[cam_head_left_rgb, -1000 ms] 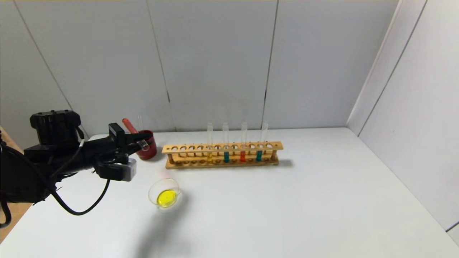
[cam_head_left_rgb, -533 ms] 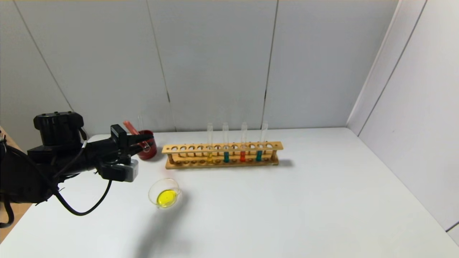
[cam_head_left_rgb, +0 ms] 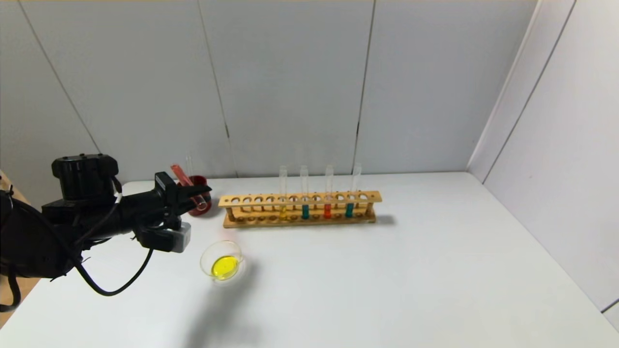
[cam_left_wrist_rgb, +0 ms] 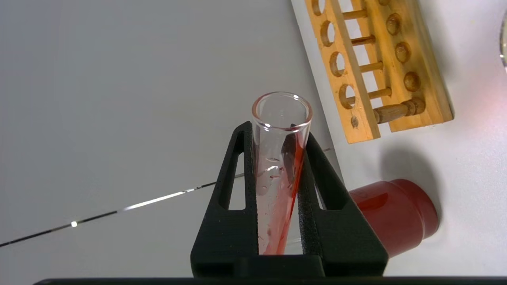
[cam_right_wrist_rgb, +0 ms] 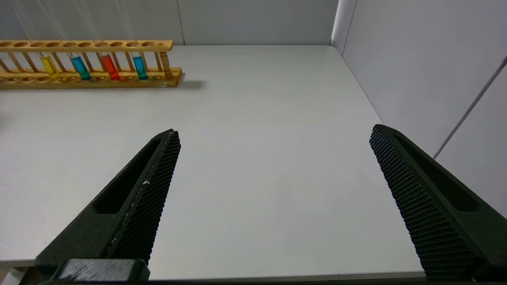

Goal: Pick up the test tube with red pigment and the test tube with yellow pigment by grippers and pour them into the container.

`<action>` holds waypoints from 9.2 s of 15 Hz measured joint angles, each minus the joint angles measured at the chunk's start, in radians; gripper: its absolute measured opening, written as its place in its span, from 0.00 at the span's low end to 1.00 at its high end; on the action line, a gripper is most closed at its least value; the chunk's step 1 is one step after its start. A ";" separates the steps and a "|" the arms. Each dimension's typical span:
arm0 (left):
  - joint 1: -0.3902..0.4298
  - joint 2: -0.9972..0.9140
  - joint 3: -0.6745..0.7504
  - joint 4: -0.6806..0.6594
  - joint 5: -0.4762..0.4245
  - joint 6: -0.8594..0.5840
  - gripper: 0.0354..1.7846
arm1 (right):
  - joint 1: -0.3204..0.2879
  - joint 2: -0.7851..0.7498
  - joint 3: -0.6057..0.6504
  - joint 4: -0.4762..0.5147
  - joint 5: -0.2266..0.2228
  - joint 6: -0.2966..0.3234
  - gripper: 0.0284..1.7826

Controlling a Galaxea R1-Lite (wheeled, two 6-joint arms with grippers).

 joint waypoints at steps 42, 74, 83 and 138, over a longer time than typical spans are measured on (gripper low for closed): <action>-0.027 -0.067 0.047 -0.030 0.088 0.293 0.17 | 0.000 0.000 0.000 0.000 0.000 0.000 0.98; -0.111 -0.157 0.003 0.191 0.418 -0.092 0.17 | 0.000 0.000 0.000 0.000 0.000 0.000 0.98; -0.120 -0.180 -0.386 0.481 0.435 -0.894 0.17 | 0.000 0.000 0.000 0.000 0.000 0.000 0.98; -0.003 0.093 -0.659 0.219 0.506 -1.671 0.98 | 0.000 0.000 0.000 0.000 0.000 0.000 0.98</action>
